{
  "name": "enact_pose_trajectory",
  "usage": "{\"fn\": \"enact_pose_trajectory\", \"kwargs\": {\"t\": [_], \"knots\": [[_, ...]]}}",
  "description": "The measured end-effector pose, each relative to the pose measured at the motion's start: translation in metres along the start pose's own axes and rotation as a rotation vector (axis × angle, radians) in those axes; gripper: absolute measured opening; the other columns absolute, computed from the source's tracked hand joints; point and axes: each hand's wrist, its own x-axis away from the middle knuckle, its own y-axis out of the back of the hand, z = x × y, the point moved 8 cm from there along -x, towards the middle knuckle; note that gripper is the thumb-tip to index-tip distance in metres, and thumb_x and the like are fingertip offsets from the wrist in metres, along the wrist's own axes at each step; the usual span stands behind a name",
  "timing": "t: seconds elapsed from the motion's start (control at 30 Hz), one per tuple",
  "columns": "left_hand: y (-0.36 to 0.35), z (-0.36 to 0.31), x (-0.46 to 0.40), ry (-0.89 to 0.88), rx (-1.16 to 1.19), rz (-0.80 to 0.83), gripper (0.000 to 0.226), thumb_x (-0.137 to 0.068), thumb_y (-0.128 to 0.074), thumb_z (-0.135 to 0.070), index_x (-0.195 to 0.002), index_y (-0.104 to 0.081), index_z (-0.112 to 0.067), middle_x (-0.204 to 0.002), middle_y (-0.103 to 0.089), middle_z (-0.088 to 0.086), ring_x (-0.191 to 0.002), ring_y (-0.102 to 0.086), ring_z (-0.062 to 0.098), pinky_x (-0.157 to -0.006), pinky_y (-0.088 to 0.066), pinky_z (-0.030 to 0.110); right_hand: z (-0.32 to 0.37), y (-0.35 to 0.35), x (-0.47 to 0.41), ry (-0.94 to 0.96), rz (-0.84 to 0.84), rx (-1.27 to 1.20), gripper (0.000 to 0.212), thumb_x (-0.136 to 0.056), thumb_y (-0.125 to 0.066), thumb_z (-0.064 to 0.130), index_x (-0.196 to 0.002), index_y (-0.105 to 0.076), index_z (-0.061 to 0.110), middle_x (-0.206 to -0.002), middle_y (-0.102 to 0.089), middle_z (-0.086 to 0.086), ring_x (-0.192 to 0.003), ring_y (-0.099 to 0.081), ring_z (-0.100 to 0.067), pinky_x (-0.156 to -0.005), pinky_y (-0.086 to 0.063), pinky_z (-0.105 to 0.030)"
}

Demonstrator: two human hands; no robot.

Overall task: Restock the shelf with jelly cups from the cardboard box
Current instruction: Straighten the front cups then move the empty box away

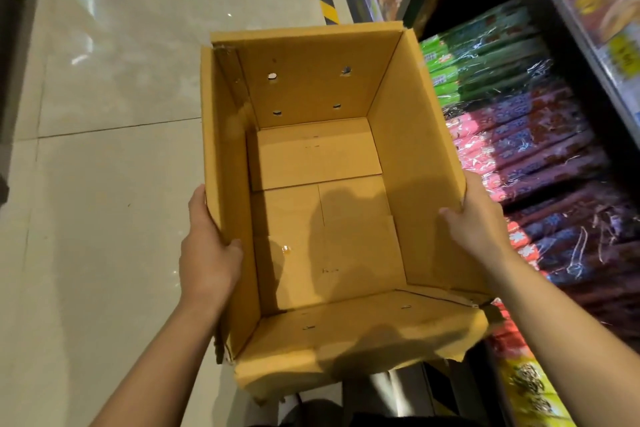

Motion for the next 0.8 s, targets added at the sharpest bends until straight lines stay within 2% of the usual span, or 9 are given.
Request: {"fn": "enact_pose_trajectory", "kwargs": {"t": [0.17, 0.3, 0.4, 0.5, 0.57, 0.7, 0.73, 0.8], "knots": [[0.002, 0.001, 0.0, 0.061, 0.045, -0.002, 0.073, -0.096, -0.058, -0.001, -0.153, -0.023, -0.03, -0.14, -0.052, 0.005, -0.121, -0.056, 0.035, -0.095, -0.05, 0.051, 0.005, 0.004, 0.005, 0.009, 0.004, -0.056, 0.051, -0.091, -0.065, 0.006, -0.136, -0.046, 0.021, -0.101, -0.058, 0.002, -0.099, -0.062, -0.035, -0.084, -0.052, -0.052], [0.021, -0.015, 0.005, 0.046, 0.056, -0.01, 0.07, -0.097, -0.056, 0.0, -0.153, -0.025, -0.03, -0.141, -0.051, 0.003, -0.124, -0.054, 0.032, -0.098, -0.049, 0.052, 0.016, 0.021, 0.011, 0.024, -0.026, -0.102, 0.049, -0.091, -0.065, 0.005, -0.135, -0.05, 0.022, -0.101, -0.06, 0.004, -0.095, -0.062, -0.03, -0.079, -0.05, -0.04], [0.056, -0.037, 0.014, 0.029, 0.074, -0.027, 0.073, -0.095, -0.057, 0.002, -0.152, -0.027, -0.033, -0.13, -0.052, -0.005, -0.12, -0.055, 0.029, -0.1, -0.05, 0.05, 0.036, 0.048, 0.023, 0.017, -0.028, -0.124, 0.047, -0.092, -0.064, 0.006, -0.134, -0.05, 0.022, -0.097, -0.059, 0.004, -0.089, -0.057, -0.022, -0.077, -0.041, -0.031], [0.108, -0.07, 0.031, 0.006, 0.077, -0.038, 0.076, -0.093, -0.057, 0.004, -0.151, -0.027, -0.035, -0.122, -0.05, -0.012, -0.116, -0.056, 0.025, -0.099, -0.05, 0.046, 0.073, 0.092, 0.047, 0.018, -0.019, -0.123, 0.049, -0.093, -0.064, 0.007, -0.136, -0.049, 0.023, -0.1, -0.062, 0.001, -0.096, -0.059, -0.027, -0.078, -0.036, -0.029], [0.149, -0.099, 0.049, -0.024, 0.067, -0.034, 0.08, -0.095, -0.057, 0.002, -0.153, -0.022, -0.04, -0.13, -0.051, -0.011, -0.117, -0.055, 0.021, -0.1, -0.051, 0.049, 0.101, 0.125, 0.067, 0.039, 0.002, -0.113, 0.061, -0.094, -0.063, 0.007, -0.147, -0.04, 0.028, -0.107, -0.065, -0.003, -0.102, -0.06, -0.027, -0.079, -0.037, -0.03], [0.234, -0.161, 0.088, -0.062, 0.016, -0.041, 0.091, -0.096, -0.057, 0.001, -0.157, -0.004, -0.043, -0.149, -0.043, -0.002, -0.12, -0.052, 0.018, -0.1, -0.048, 0.053, 0.156, 0.188, 0.104, 0.102, 0.035, -0.073, 0.092, -0.095, -0.064, 0.013, -0.155, -0.005, 0.048, -0.118, -0.068, -0.017, -0.102, -0.065, -0.037, -0.088, -0.051, -0.042], [0.256, -0.176, 0.098, -0.059, 0.0, -0.04, 0.091, -0.097, -0.056, 0.0, -0.157, -0.002, -0.042, -0.152, -0.041, 0.0, -0.117, -0.051, 0.016, -0.099, -0.048, 0.051, 0.172, 0.206, 0.113, 0.122, 0.048, -0.051, 0.094, -0.096, -0.063, 0.015, -0.154, 0.001, 0.053, -0.117, -0.068, -0.02, -0.097, -0.065, -0.037, -0.084, -0.052, -0.044], [0.298, -0.203, 0.116, -0.05, -0.017, -0.036, 0.091, -0.098, -0.054, 0.0, -0.157, 0.001, -0.042, -0.152, -0.042, 0.003, -0.107, -0.05, 0.013, -0.094, -0.05, 0.047, 0.207, 0.244, 0.133, 0.159, 0.082, 0.003, 0.092, -0.099, -0.059, 0.017, -0.154, 0.006, 0.052, -0.116, -0.065, -0.019, -0.088, -0.063, -0.032, -0.072, -0.049, -0.04]]}}
